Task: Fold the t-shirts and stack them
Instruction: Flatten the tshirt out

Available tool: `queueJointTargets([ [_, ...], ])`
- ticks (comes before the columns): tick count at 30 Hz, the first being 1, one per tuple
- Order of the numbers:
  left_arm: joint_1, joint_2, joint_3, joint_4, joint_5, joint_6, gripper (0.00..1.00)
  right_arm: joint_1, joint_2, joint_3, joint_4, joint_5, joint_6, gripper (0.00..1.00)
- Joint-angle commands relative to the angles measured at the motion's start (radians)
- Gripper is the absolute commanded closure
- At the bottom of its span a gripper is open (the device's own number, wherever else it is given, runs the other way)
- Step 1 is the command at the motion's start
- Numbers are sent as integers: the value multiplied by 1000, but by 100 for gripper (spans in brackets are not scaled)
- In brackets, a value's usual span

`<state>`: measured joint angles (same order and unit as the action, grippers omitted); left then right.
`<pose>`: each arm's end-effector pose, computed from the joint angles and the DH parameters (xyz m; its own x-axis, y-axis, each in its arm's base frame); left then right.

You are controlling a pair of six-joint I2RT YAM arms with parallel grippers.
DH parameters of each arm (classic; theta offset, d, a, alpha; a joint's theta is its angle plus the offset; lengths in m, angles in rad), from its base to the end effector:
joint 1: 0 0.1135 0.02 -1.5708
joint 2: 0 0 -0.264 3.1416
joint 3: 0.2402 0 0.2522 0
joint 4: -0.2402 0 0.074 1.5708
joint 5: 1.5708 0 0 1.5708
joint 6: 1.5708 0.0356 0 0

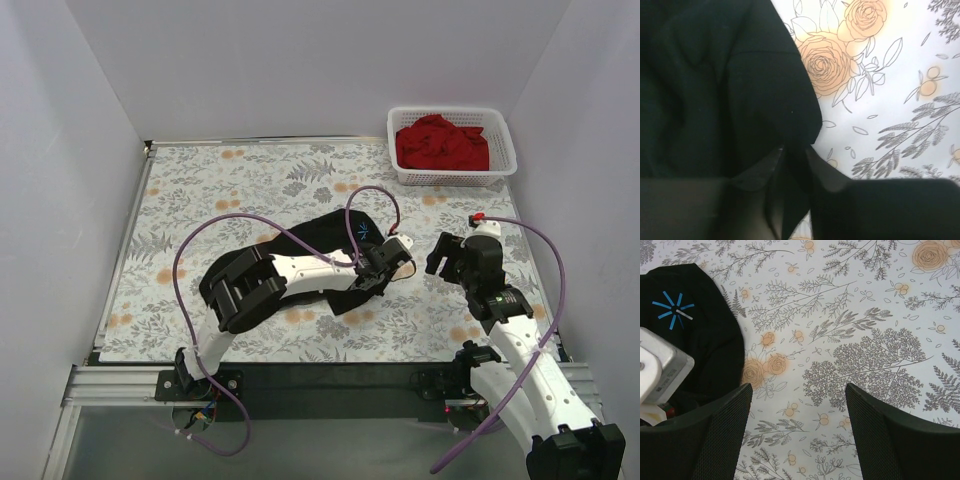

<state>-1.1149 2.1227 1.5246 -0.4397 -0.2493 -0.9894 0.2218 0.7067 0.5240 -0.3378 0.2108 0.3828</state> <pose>0.2059 -0.4000 0.1565 -0.8893 -0.0259 -0.4566 0.1307 0.9424 -0.3079 0.1630 0.0291 0.2453 -0.4642 0.2697 -0.8436 0.1459 0.9628 0.2275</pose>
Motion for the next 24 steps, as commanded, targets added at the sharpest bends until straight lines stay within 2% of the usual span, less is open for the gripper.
queueJointTargets([
  [1, -6, 40, 5, -25, -18, -12, 83, -4, -7, -7, 54, -20, 5, 32],
  [2, -6, 37, 5, -36, -33, -14, 94, -4, -3, -9, 62, -49, -7, 32],
  [3, -5, 11, 11, -40, -50, -11, 100, -4, 10, -7, 77, -69, -16, 32],
  [6, 12, -58, 38, -79, -99, 6, 100, -4, 39, 2, 103, -183, -60, 32],
  [9, 76, -171, 124, -146, -114, 12, 100, -4, 66, 4, 166, -318, -74, 32],
  [14, 243, -332, 322, -255, -119, 44, 100, 19, 143, 8, 292, -520, -56, 33],
  [18, 401, -411, 338, -254, -157, 80, 100, 122, 272, 54, 359, -531, -48, 33],
  [21, 553, -443, 335, -280, -104, 52, 100, 252, 380, 90, 459, -525, -21, 33],
  [24, 593, -490, 292, -263, -76, 43, 100, 327, 505, 132, 516, -530, 11, 34],
])
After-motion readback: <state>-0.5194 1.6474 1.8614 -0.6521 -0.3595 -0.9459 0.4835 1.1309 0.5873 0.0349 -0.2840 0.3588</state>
